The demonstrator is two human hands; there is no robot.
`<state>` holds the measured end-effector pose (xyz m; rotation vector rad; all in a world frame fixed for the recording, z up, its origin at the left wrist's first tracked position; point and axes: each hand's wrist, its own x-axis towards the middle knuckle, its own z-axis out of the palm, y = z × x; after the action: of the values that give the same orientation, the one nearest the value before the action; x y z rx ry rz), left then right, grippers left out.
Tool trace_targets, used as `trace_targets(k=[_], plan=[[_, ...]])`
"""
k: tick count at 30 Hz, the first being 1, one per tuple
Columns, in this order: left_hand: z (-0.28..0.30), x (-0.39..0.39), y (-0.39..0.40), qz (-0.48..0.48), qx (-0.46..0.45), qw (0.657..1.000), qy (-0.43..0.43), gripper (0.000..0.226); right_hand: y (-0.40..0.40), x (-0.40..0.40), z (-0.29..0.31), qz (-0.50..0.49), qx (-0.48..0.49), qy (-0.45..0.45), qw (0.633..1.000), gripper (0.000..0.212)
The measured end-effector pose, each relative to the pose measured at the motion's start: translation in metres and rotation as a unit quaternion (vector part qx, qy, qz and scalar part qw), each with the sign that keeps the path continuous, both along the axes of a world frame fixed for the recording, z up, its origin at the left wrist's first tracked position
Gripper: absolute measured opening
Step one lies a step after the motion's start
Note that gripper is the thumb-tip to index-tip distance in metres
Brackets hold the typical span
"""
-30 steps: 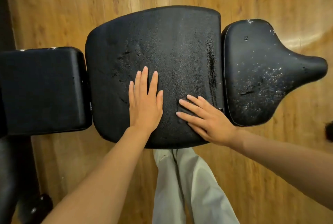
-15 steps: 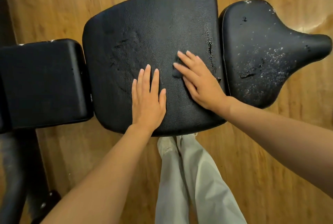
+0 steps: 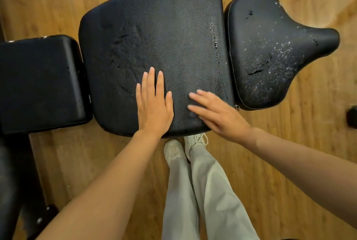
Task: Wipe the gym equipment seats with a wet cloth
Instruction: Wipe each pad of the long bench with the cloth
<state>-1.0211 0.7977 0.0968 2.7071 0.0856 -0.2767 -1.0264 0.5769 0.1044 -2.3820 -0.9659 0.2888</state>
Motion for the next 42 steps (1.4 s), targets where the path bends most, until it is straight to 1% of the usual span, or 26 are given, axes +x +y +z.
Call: trace_targets(k=[3, 4, 7, 9, 13, 15, 16, 18, 22, 24, 26, 28, 29, 33, 35, 37, 39, 42], plan=[[0.001, -0.001, -0.003, 0.000, -0.004, 1.000, 0.007, 0.065, -0.024, 0.001, -0.001, -0.137, -0.002, 0.017, 0.990, 0.037], [0.001, -0.001, -0.002, 0.003, -0.005, 1.000, 0.007, 0.065, -0.027, 0.000, -0.002, -0.167, 0.000, 0.024, 0.986, 0.038], [0.001, -0.001, -0.003, 0.021, -0.015, 1.000, 0.009, 0.062, -0.024, -0.005, -0.004, -0.195, 0.000, 0.031, 0.980, 0.039], [0.003, -0.003, -0.007, 0.030, -0.022, 0.999, 0.012, 0.061, -0.022, -0.008, -0.004, -0.161, -0.003, 0.026, 0.987, 0.041], [0.005, -0.004, -0.012, 0.032, -0.023, 0.999, 0.007, 0.063, -0.027, 0.003, -0.002, -0.004, -0.011, 0.021, 1.000, 0.041], [0.004, 0.000, -0.012, 0.031, -0.031, 0.999, 0.000, 0.061, -0.032, 0.024, -0.006, 0.032, -0.010, 0.022, 0.999, 0.041], [0.003, 0.003, -0.010, 0.028, -0.034, 0.999, -0.006, 0.061, -0.033, 0.038, -0.008, 0.032, -0.011, 0.021, 0.999, 0.041], [0.001, 0.015, -0.008, 0.019, -0.033, 0.999, -0.013, 0.062, -0.031, 0.073, -0.014, -0.009, -0.008, 0.010, 1.000, 0.041], [-0.002, 0.031, -0.012, 0.020, -0.020, 1.000, -0.010, 0.063, -0.011, 0.141, -0.021, -0.149, 0.012, -0.011, 0.989, 0.041], [-0.002, 0.034, -0.015, 0.028, -0.011, 1.000, -0.009, 0.061, -0.001, 0.157, -0.022, -0.196, 0.027, -0.015, 0.980, 0.041], [-0.002, 0.034, -0.017, 0.038, 0.000, 0.999, 0.000, 0.060, 0.004, 0.151, -0.022, -0.215, 0.028, -0.010, 0.976, 0.043], [-0.001, 0.033, -0.020, 0.048, 0.006, 0.999, 0.012, 0.060, 0.000, 0.125, -0.019, -0.195, 0.022, 0.001, 0.980, 0.046], [0.000, 0.033, -0.022, 0.053, 0.008, 0.998, 0.014, 0.059, -0.006, 0.107, -0.017, -0.167, 0.020, 0.004, 0.986, 0.047], [0.003, 0.039, -0.031, 0.072, 0.001, 0.997, 0.012, 0.060, -0.036, 0.050, -0.009, 0.005, -0.002, 0.002, 1.000, 0.047], [0.003, 0.043, -0.036, 0.088, -0.007, 0.996, 0.012, 0.061, -0.047, 0.049, -0.009, 0.073, -0.013, -0.014, 0.997, 0.047], [0.004, 0.049, -0.042, 0.099, -0.013, 0.995, 0.010, 0.062, -0.053, 0.069, -0.012, 0.120, -0.024, -0.035, 0.992, 0.046], [0.005, 0.055, -0.048, 0.099, -0.015, 0.995, 0.005, 0.063, -0.051, 0.099, -0.016, 0.118, -0.021, -0.047, 0.992, 0.046], [0.006, 0.062, -0.058, 0.090, -0.007, 0.996, 0.008, 0.064, -0.038, 0.151, -0.022, 0.039, -0.004, -0.058, 0.998, 0.043]])
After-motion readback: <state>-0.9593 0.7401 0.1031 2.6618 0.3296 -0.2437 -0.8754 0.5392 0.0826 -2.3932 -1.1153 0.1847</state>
